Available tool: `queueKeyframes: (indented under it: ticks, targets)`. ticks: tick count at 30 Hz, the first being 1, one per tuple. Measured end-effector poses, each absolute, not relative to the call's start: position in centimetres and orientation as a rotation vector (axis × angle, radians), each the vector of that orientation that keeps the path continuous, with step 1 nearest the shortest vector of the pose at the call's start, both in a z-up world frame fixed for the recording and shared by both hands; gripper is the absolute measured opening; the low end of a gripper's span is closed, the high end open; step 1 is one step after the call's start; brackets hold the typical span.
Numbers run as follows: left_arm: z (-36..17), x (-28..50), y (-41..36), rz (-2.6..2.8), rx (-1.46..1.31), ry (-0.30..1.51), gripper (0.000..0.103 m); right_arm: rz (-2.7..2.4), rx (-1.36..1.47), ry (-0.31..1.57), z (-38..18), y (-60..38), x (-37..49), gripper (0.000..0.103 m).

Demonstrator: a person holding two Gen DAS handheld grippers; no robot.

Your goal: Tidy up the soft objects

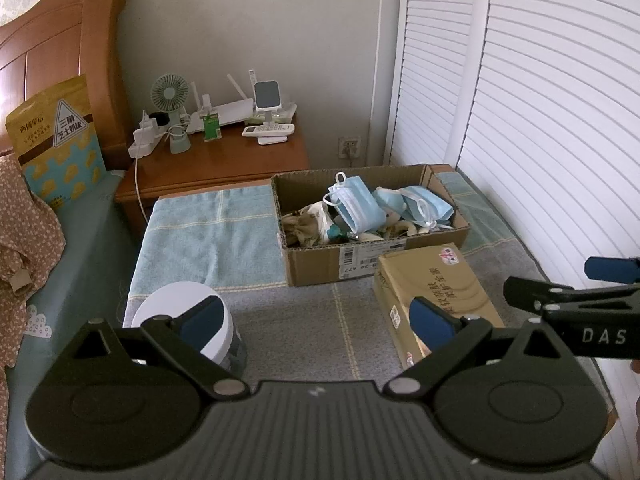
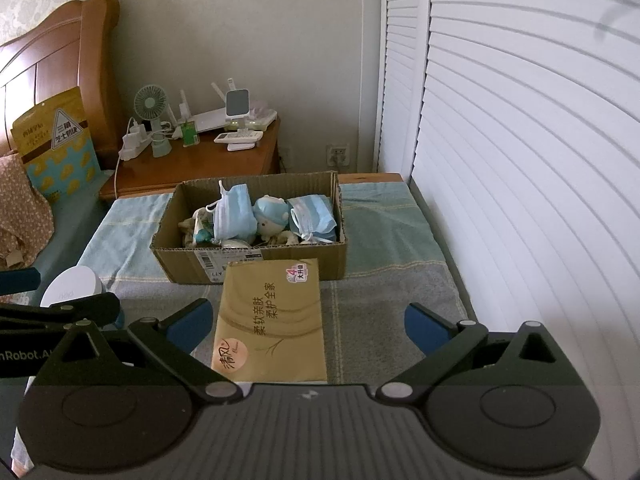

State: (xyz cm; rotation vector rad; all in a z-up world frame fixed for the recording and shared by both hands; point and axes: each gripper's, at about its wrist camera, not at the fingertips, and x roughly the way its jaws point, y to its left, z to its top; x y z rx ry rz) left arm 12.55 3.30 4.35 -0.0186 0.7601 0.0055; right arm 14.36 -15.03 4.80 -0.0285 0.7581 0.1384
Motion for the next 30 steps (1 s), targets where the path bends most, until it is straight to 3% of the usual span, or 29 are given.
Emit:
queueKeyframes:
  ticks: [30]
  targets:
    - [4.42,12.5,3.07,0.006,-0.015,0.762,0.099,0.134,-0.027,0.756,4.89,-15.32,14.16,0.103]
